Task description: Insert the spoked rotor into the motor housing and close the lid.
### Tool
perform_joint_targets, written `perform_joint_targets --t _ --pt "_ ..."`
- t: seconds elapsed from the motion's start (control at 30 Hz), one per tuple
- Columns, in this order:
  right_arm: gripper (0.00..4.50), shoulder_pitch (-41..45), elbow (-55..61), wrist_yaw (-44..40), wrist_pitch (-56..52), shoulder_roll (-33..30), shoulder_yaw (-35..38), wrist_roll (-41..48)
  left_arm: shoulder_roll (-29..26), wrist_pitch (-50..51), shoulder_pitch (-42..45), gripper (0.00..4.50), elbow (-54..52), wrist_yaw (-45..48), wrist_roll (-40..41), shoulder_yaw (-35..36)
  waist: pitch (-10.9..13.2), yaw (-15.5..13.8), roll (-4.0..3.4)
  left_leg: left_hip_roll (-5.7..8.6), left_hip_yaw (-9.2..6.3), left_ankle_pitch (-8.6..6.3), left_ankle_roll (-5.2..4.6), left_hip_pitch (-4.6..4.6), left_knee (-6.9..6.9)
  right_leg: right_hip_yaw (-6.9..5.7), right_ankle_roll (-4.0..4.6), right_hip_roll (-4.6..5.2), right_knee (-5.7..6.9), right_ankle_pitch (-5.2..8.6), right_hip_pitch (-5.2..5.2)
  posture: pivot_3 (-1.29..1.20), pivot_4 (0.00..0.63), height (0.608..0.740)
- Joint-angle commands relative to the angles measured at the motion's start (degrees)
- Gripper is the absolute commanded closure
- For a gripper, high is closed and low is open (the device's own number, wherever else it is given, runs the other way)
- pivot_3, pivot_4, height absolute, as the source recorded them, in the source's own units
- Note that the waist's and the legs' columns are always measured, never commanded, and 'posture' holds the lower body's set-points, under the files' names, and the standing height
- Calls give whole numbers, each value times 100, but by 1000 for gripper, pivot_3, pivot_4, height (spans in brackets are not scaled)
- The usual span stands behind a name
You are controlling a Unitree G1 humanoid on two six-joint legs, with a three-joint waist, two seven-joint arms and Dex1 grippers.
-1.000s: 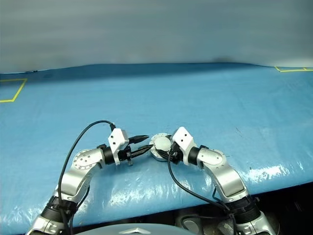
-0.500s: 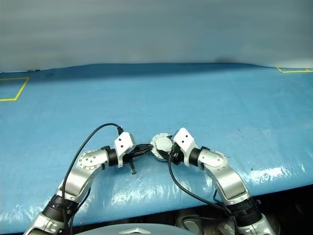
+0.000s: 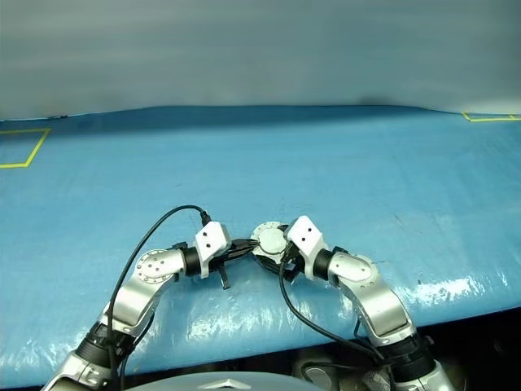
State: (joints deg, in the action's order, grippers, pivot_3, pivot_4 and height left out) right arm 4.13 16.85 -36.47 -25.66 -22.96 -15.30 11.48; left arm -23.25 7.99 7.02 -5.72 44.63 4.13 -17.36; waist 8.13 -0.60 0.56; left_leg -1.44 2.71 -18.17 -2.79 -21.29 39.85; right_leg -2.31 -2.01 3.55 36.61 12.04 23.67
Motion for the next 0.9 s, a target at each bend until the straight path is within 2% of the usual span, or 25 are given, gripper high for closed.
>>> perform_joint_targets --t 0.03,0.2,0.3,0.4,0.5,0.57,0.7,0.9 --pt "27 -1 161 8 5 36 172 137 -69 22 -100 4500 115 -12 -114 -66 0 -1 1 0 0 0 0 0 0 0 -1 0 0 0 -1 0 150 740" --pt "27 164 401 404 262 116 715 121 -78 -5 -57 4500 169 -53 -244 -122 5 -17 -7 1 -1 0 0 -14 0 -1 -1 0 1 -1 13 0 150 740" --pt "27 167 427 470 0 143 1266 572 -63 -36 -61 4500 169 -1 -196 -118 5 -24 -7 6 -2 0 0 -23 0 0 -5 2 -2 -4 17 0 150 740" --pt "27 -63 321 306 -612 227 1741 1409 -69 -94 -49 4500 183 42 -194 -128 5 -29 -8 6 -5 0 0 -24 0 -3 -7 2 -9 -5 13 0 150 740" --pt "27 -301 -23 337 -1650 691 2544 3021 -36 -130 -19 4500 256 3 -232 -122 6 -32 -11 2 -12 -1 -1 -25 -3 -8 -5 -1 -15 -4 9 0 150 740" --pt "27 -356 -303 544 -2141 860 2829 3466 -26 -152 -10 4500 294 -15 -247 -121 9 -26 -17 1 -9 -1 -2 -26 -3 -6 -5 1 -15 -5 10 0 150 740" --pt "27 -453 -721 915 -2613 1092 3069 3815 -44 -188 -27 4500 307 12 -257 -126 9 -25 -19 4 -7 -1 -4 -25 -1 -4 -1 8 -16 -11 10 0 150 740" --pt "27 -594 -919 1011 -2850 1289 3086 4116 -68 -195 -39 4500 309 7 -287 -103 2 -15 -29 2 -8 -1 -4 -25 -1 -5 -3 3 -15 -11 11 0 150 740"
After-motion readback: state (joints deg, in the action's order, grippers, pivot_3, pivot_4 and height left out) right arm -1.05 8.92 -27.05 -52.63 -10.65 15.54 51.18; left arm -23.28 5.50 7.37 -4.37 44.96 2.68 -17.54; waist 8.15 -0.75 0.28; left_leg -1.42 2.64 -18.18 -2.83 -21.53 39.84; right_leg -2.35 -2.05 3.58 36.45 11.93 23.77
